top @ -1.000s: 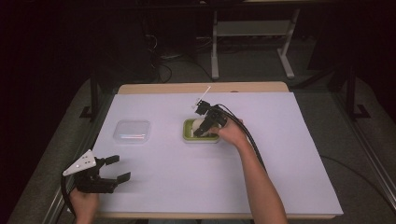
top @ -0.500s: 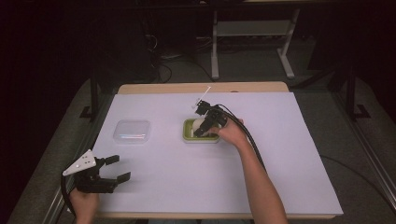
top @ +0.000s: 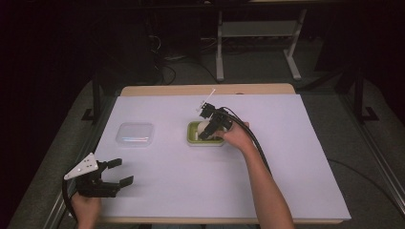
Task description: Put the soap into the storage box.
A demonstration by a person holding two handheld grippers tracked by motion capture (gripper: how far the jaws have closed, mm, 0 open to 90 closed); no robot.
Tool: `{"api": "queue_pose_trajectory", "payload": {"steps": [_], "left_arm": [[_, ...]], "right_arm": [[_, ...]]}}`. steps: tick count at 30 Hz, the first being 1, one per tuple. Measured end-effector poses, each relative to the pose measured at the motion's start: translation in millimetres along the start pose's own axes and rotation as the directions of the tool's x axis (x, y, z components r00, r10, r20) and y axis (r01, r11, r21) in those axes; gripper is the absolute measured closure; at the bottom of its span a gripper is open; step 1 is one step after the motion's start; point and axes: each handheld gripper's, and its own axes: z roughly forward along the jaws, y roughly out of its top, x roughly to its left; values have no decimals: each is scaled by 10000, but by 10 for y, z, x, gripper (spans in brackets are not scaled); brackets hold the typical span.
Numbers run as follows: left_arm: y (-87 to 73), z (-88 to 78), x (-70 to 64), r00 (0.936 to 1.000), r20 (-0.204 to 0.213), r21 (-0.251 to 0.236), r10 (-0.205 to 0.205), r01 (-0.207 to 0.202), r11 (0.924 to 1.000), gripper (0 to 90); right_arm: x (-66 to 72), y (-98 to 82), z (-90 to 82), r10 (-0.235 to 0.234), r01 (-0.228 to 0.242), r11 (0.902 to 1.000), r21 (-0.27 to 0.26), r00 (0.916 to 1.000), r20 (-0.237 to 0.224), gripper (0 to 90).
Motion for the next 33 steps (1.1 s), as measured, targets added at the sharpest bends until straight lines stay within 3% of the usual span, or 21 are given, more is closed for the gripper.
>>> {"api": "queue_pose_trajectory", "payload": {"steps": [7,11,16,33], "left_arm": [[1,-1,-2,10000,-5,23,19,-19,10000,132],[1,0,1,10000,12,13,22,-22,10000,132],[4,1,-4,10000,11,44,59,-59,10000,132],[6,20,-14,9999,30,110,118,-118,9999,132]], "right_arm": [[19,3,-6,-40,38,10000,68,9998,213,223],[18,-3,-93,-10,16,9990,-438,9999,134,233],[28,-35,-200,3,3,9988,-490,9999,110,232],[20,-424,-595,372,-431,9880,-1485,9984,-422,231]]}}
